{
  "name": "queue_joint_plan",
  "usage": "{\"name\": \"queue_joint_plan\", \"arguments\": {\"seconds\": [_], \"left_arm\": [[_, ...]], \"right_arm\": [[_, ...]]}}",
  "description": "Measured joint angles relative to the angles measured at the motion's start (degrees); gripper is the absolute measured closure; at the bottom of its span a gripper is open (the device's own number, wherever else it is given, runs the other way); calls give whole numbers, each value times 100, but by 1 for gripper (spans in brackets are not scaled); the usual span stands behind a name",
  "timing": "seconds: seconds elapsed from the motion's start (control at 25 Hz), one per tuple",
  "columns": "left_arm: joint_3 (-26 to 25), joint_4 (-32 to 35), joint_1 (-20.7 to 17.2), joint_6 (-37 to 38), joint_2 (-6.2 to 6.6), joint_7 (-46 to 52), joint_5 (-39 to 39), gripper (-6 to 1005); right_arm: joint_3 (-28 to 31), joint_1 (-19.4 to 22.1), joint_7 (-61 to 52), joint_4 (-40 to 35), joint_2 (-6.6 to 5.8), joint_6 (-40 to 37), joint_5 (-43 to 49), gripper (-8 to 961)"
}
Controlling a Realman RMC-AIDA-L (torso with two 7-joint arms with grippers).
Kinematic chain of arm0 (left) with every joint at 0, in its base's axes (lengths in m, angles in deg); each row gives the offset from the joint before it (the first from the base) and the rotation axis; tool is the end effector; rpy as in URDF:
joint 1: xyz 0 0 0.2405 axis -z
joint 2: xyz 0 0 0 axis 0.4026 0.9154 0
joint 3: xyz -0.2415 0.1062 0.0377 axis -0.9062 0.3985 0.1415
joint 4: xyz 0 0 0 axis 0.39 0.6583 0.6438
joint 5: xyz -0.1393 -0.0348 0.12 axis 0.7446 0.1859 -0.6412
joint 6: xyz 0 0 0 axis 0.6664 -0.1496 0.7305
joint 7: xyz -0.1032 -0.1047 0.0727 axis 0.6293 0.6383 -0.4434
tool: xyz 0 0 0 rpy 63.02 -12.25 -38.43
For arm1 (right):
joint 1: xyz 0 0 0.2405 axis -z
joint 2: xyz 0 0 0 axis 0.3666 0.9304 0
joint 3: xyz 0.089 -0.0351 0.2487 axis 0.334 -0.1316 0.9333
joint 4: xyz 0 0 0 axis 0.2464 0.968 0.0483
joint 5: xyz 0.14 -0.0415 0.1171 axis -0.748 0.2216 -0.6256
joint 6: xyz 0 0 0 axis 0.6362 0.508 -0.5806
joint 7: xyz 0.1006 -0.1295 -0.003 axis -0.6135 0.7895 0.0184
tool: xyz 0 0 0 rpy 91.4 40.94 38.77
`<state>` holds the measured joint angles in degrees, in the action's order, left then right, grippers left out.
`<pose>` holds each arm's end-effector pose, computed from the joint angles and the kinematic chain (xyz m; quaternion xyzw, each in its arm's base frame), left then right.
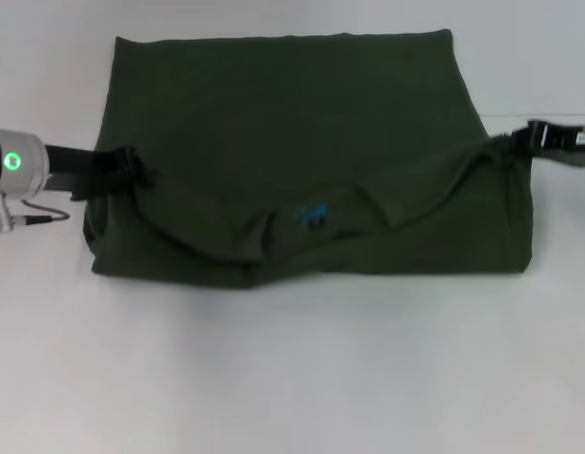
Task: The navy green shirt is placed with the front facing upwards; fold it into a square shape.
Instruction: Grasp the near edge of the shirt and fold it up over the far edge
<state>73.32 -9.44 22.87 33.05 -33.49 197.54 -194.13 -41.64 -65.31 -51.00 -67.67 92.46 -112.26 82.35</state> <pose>-0.2632 0.4355 0.0127 -0.7083 -0.6396 -0.1448 0.2612 0.2691 0.4406 0.0360 -0.7469 0.5693 0.1791 0.2932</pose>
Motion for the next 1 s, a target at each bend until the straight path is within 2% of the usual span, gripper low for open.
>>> {"name": "queue_joint_plan", "arguments": {"seconds": [0.16, 0.4, 0.64, 1.0], "left_arm": [[229, -8, 40, -811, -98, 7, -4, 968], [407, -224, 125, -1678, -111, 14, -4, 966], [622, -307, 310, -2084, -94, 12, -14, 965], [771, -413, 480, -2438, -84, 25, -62, 963]], "right_arm": [[-241, -173, -37, 12, 42, 631, -2, 915], [-682, -456, -122, 134, 115, 1508, 30, 915], [-1129, -739, -297, 447, 62, 2152, 59, 914], [-1264, -918, -308, 499, 71, 2546, 65, 914]]}}
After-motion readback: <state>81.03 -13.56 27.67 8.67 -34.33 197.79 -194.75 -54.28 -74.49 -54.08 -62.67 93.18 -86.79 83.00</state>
